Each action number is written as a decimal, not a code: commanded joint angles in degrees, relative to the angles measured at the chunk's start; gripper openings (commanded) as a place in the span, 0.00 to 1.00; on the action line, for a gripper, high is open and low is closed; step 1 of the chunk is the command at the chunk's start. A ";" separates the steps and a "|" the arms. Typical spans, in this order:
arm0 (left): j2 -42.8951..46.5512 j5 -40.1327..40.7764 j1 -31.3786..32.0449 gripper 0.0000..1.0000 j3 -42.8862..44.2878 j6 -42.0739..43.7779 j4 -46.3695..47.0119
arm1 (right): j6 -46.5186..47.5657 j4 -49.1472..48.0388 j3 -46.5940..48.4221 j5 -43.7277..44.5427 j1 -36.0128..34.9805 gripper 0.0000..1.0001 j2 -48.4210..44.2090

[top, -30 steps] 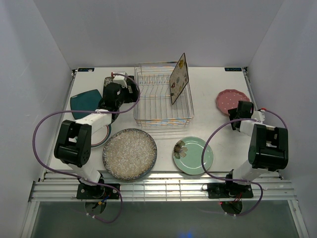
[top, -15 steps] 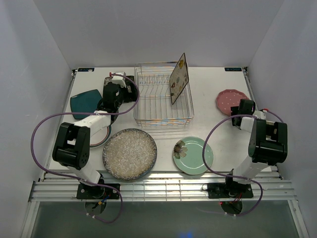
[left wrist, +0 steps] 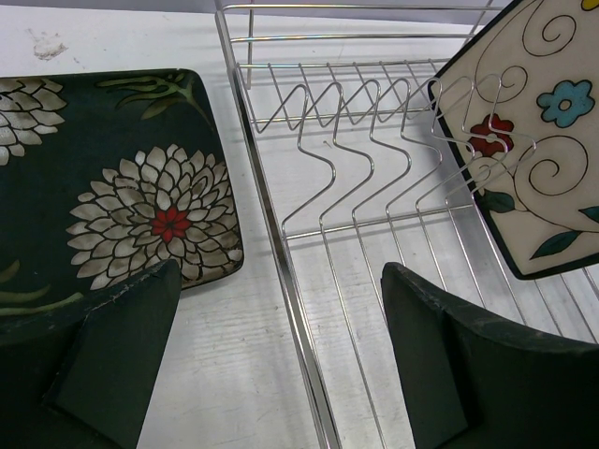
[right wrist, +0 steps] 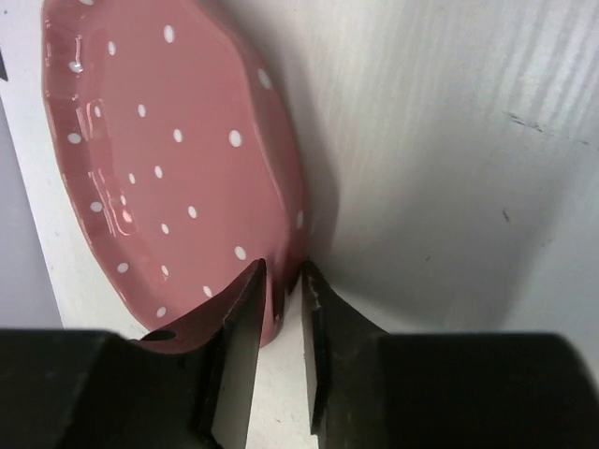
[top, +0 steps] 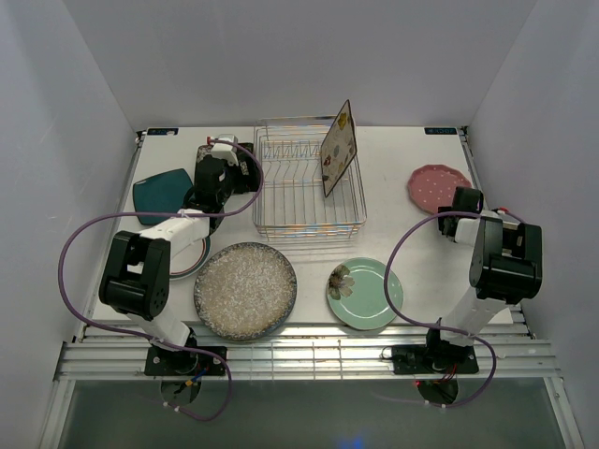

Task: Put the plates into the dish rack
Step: Pick up the plate at the center of the board, then insert the plate into the dish rack.

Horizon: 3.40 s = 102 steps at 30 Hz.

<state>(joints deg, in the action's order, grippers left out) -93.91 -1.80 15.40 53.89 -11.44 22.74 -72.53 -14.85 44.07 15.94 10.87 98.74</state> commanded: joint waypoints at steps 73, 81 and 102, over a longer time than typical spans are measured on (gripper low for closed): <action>6.02 0.31 0.16 0.98 -2.21 0.63 3.01 | 28.32 14.15 -11.20 -1.79 -1.65 0.08 -54.61; 6.19 0.22 0.16 0.98 -2.30 0.63 3.10 | 29.29 14.15 -9.45 -5.31 -2.87 0.08 -58.31; 6.46 0.92 0.16 0.98 -2.38 1.16 3.19 | 32.27 14.76 2.76 5.23 -20.36 0.08 -50.84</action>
<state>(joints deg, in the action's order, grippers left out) -90.94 -1.43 15.40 51.99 -10.74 24.67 -39.44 10.61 40.60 16.47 -6.31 48.12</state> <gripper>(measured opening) 0.979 0.127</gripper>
